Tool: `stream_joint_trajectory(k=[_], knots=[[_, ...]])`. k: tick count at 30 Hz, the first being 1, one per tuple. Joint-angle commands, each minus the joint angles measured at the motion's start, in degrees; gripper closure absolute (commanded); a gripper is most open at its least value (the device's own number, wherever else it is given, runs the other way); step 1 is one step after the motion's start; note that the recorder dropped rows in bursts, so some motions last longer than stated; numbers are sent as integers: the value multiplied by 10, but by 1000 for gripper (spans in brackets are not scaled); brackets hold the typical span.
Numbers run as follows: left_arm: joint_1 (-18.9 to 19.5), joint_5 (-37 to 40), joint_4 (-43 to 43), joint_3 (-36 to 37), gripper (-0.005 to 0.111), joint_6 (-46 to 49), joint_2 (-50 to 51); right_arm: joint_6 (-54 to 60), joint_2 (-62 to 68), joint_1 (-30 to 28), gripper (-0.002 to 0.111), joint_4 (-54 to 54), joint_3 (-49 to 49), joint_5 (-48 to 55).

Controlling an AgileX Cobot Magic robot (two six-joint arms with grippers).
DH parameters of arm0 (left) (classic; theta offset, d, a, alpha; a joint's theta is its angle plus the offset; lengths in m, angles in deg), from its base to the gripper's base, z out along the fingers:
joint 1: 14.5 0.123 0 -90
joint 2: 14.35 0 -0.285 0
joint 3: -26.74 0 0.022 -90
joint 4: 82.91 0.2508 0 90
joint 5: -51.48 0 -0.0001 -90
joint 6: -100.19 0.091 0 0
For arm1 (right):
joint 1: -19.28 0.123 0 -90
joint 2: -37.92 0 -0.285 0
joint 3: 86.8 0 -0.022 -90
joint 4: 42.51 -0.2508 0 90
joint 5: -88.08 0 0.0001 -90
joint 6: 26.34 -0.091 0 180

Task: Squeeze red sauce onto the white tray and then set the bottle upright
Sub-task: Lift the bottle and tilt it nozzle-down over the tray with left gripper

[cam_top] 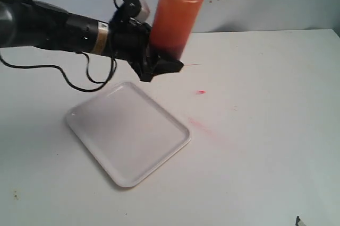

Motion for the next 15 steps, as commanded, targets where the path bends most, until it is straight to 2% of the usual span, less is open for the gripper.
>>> stream_joint_trajectory(k=[1, 8, 15], knots=[[40, 136, -3, 56, 107, -4, -110, 1, -3, 1, 108, -3, 2, 0], [96, 166, -3, 104, 107, -4, -257, 1, -3, 1, 108, -3, 2, 0], [100, 321, -3, 156, 107, -1, -388, 1, -3, 1, 108, -3, 2, 0]])
